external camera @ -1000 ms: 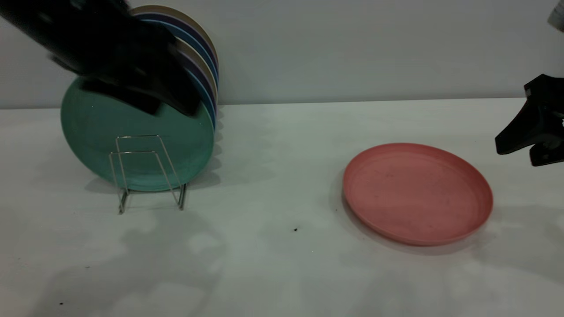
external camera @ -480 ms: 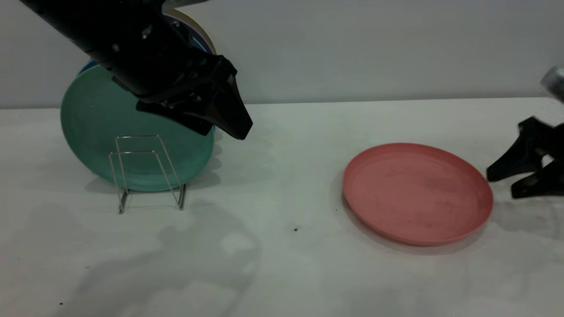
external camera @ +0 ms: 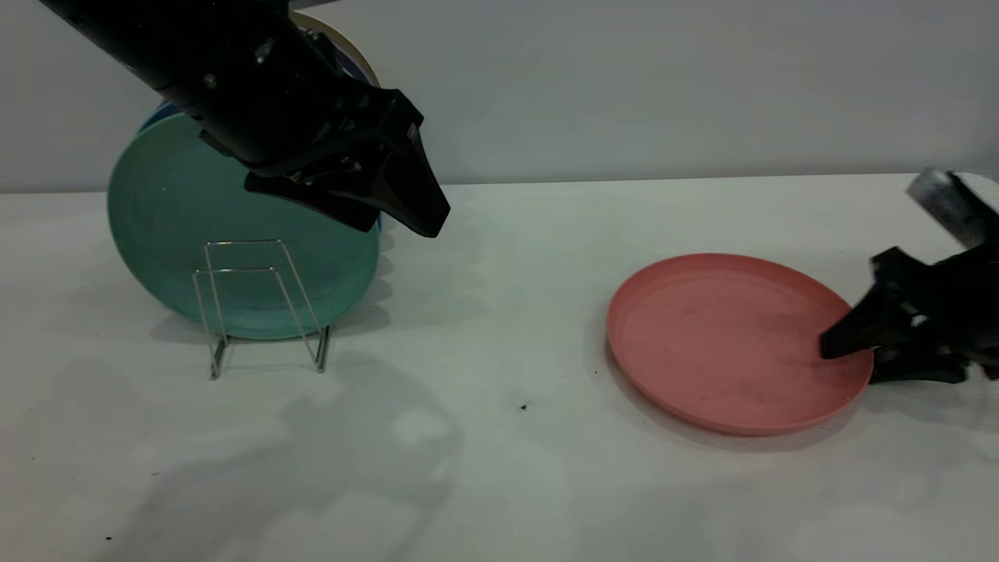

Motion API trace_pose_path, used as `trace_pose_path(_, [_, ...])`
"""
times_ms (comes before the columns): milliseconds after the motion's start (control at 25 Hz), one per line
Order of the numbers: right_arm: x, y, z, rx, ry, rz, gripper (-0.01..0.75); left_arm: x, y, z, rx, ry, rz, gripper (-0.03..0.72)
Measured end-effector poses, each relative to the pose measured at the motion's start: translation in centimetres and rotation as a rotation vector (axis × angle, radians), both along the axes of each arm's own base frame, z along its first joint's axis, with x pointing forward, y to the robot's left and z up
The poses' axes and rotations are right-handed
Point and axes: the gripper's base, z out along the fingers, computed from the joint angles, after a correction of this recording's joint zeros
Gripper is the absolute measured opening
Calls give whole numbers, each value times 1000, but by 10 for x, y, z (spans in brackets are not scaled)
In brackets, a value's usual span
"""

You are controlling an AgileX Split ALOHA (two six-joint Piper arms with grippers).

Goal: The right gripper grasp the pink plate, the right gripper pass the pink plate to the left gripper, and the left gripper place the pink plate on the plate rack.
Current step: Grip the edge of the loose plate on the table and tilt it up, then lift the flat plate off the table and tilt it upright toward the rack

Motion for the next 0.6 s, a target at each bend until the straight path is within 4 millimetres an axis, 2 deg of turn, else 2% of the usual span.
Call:
trace_pose_path(80, [1,10,-1,-7,-4,28,349,0,0,0,-1,-1,1,585])
trace_pose_path(200, [0,19,-3,-14,-5,62,127,0,0,0,-2,0,4,585])
trace_pose_path(280, [-1,24,-3,7,-13,99,39,0,0,0,-3,-2,6,585])
trace_pose_path(440, [-3,43,6,68,-51,202,20,3,-2,-5,-30,13,49,585])
trace_pose_path(600, [-3,71,23,95,-118,327,19,5,-4,-16,-51,58,80,585])
